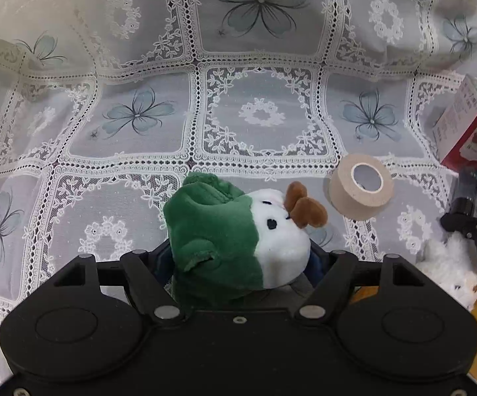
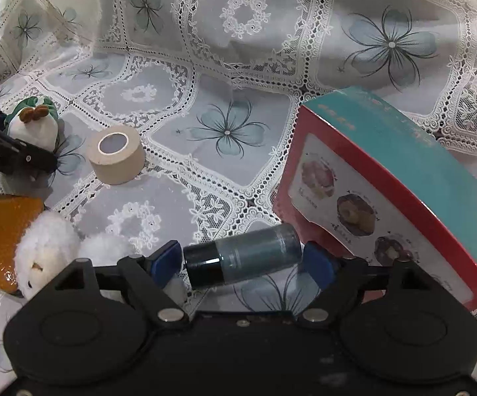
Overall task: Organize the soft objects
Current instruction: 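Grasp the dark grey bottle with the right tool while the left tool holds the doll, then lift the plush doll and grey bottle and carry them toward the basket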
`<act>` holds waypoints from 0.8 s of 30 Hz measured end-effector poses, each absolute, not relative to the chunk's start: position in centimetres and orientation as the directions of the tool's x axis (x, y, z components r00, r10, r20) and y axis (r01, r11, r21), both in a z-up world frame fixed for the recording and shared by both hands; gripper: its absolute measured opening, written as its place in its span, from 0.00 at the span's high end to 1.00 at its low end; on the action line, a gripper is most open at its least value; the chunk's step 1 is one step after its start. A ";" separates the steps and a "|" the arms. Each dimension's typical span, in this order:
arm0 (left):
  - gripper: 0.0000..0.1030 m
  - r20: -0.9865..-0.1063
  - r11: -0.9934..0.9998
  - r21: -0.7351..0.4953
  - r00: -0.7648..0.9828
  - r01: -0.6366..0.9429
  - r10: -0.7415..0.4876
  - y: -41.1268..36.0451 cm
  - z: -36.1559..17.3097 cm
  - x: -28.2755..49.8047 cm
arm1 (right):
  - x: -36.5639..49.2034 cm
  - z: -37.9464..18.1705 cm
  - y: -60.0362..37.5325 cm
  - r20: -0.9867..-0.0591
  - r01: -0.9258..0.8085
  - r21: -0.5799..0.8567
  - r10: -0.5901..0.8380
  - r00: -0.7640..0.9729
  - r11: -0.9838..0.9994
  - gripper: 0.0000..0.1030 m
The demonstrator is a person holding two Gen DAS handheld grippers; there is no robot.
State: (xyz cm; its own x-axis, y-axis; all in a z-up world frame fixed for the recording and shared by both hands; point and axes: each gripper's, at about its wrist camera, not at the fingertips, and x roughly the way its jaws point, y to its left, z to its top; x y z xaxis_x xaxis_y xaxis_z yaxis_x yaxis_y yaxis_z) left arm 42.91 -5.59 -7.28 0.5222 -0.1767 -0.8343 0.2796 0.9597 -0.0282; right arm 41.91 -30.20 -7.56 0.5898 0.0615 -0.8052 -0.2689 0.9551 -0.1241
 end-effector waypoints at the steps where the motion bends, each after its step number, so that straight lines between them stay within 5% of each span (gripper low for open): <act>1: 0.32 -0.831 0.959 -0.030 0.526 0.280 -0.180 -5.6 -7.2 42.9 | 41.9 -7.6 -30.2 -0.804 -0.269 -0.122 0.064 0.591 0.955 0.23; 14: 0.21 -0.786 0.959 -0.054 0.581 0.277 -0.212 -5.4 -5.8 42.6 | 40.8 -6.2 -29.8 -0.780 -0.204 -0.060 0.082 0.620 0.977 0.29; 16: 0.25 -0.785 0.961 -0.049 0.585 0.270 -0.205 -5.5 -5.6 42.8 | 40.4 -5.3 -29.9 -0.770 -0.181 -0.044 0.082 0.633 0.983 0.29; 18: 0.39 -0.782 0.961 -0.063 0.585 0.268 -0.214 -5.5 -5.6 43.2 | 39.8 -4.3 -29.9 -0.758 -0.157 -0.037 0.075 0.648 0.987 0.29; 24: 0.42 -0.779 0.968 -0.105 0.587 0.226 -0.222 -4.7 -4.5 42.6 | 36.8 -0.8 -29.7 -0.707 -0.109 0.017 0.089 0.702 0.994 0.29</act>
State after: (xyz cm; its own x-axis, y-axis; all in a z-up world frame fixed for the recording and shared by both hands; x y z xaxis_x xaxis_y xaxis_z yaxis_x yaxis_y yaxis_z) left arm 42.63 -4.72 -4.48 0.5870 -0.2220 -0.7785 0.2265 0.9683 -0.1054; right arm 36.77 -29.73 -0.80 0.7019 0.0892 -0.7067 -0.1094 0.9939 0.0168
